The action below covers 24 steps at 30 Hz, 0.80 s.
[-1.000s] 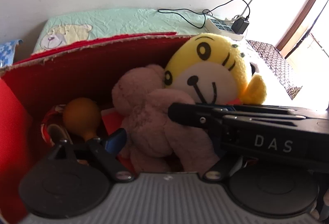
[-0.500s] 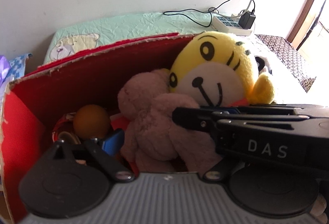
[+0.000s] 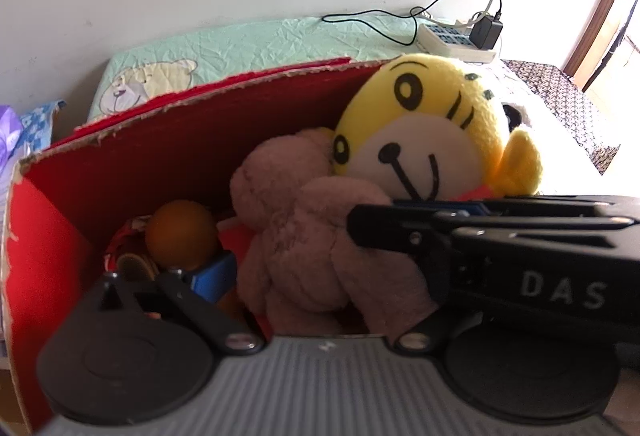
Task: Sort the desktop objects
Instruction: 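Lower the teddy bear into the red box beside the tiger plush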
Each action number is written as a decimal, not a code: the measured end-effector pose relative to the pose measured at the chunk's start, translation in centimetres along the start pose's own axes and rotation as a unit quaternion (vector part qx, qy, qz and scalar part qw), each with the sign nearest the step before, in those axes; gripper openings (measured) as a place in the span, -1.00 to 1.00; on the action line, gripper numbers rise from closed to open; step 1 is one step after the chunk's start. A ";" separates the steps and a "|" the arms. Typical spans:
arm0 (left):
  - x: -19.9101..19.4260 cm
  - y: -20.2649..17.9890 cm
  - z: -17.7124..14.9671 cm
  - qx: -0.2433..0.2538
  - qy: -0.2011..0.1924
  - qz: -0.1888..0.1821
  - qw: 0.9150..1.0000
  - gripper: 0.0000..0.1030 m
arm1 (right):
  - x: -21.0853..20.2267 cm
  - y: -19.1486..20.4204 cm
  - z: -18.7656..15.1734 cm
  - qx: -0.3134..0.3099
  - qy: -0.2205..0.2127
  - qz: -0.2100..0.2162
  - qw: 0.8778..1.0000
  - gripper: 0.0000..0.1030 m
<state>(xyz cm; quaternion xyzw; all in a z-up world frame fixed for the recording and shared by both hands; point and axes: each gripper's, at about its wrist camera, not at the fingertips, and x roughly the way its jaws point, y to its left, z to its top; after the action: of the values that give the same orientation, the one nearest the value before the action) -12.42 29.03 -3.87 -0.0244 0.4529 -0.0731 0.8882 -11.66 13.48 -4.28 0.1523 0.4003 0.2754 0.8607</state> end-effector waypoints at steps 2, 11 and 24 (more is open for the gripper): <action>0.0 0.1 0.1 -0.005 0.003 0.001 1.000 0.89 | -0.3 -0.1 0.0 0.003 -0.003 0.003 1.000 -0.57; -0.8 0.3 0.1 -0.020 0.010 0.023 0.999 0.90 | -0.5 -1.0 -0.4 0.028 -0.014 0.016 0.999 -0.60; -1.9 0.1 -0.3 -0.040 0.010 0.050 0.998 0.90 | -1.2 -1.7 -0.4 0.046 -0.010 0.025 0.999 -0.60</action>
<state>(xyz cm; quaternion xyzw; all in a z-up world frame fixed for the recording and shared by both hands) -13.77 29.39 -2.54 -0.0367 0.4647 -0.0104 0.8846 -11.99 11.41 -4.68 0.2040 0.4000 0.2768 0.8496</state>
